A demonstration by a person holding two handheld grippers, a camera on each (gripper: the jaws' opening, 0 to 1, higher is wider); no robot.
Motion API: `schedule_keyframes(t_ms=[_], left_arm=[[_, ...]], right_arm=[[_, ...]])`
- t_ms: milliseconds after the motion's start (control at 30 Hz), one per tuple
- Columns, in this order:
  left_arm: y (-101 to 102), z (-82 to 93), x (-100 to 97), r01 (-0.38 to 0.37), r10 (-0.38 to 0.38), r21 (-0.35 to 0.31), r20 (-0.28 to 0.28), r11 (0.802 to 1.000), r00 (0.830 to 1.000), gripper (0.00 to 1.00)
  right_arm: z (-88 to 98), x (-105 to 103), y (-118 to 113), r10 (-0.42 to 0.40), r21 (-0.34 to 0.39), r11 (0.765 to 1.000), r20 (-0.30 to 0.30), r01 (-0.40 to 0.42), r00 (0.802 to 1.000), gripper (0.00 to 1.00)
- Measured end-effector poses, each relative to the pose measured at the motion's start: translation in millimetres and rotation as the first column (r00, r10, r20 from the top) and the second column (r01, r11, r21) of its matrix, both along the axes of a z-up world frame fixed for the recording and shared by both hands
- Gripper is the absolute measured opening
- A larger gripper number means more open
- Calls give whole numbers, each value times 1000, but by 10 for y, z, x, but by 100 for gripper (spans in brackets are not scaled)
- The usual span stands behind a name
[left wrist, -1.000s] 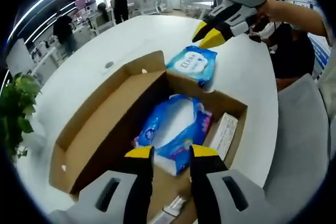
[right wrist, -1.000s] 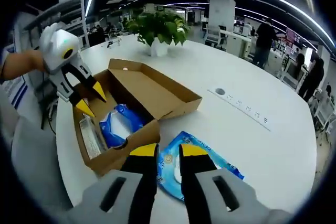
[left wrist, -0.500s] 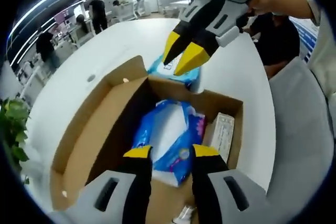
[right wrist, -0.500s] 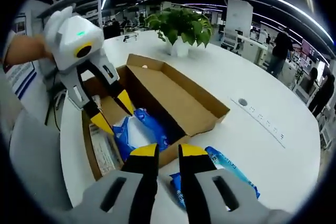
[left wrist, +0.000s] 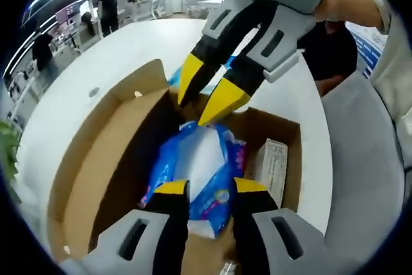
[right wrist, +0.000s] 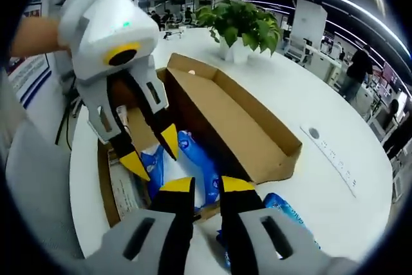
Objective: Operate the shoe box by opening the lid, removing the specified soft item, and placing it in the target area until the item is outside and the box remains undamaged.
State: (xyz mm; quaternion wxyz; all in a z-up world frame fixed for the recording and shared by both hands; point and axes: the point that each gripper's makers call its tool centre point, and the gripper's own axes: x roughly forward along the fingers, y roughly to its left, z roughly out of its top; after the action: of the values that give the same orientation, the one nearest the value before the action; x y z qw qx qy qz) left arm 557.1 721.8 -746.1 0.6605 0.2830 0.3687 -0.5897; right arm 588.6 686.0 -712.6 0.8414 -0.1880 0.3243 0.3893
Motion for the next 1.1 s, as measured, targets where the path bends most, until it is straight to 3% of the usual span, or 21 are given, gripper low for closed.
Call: schedule_keyframes(t_ms=[267,500,867,1100], left_arm=[[105,-56,-12,27,-28,46,15,999,999,7],[128,-52,-5,-5,5,51,8,999,1000,0],[218,74,3,-75,75,33,14,997,997,0],[294,213,10,-111,111,9,30,994,993,0]], right_arm=[[-229,57,113,42,-109,993,-40,-46,998,11],[-357,110,112,50,-201,978,-49,-59,998,0],[-245,120,159,35,-157,987,-38,-41,999,0],[-35,152,261,52,-136,989,9,-50,999,0]])
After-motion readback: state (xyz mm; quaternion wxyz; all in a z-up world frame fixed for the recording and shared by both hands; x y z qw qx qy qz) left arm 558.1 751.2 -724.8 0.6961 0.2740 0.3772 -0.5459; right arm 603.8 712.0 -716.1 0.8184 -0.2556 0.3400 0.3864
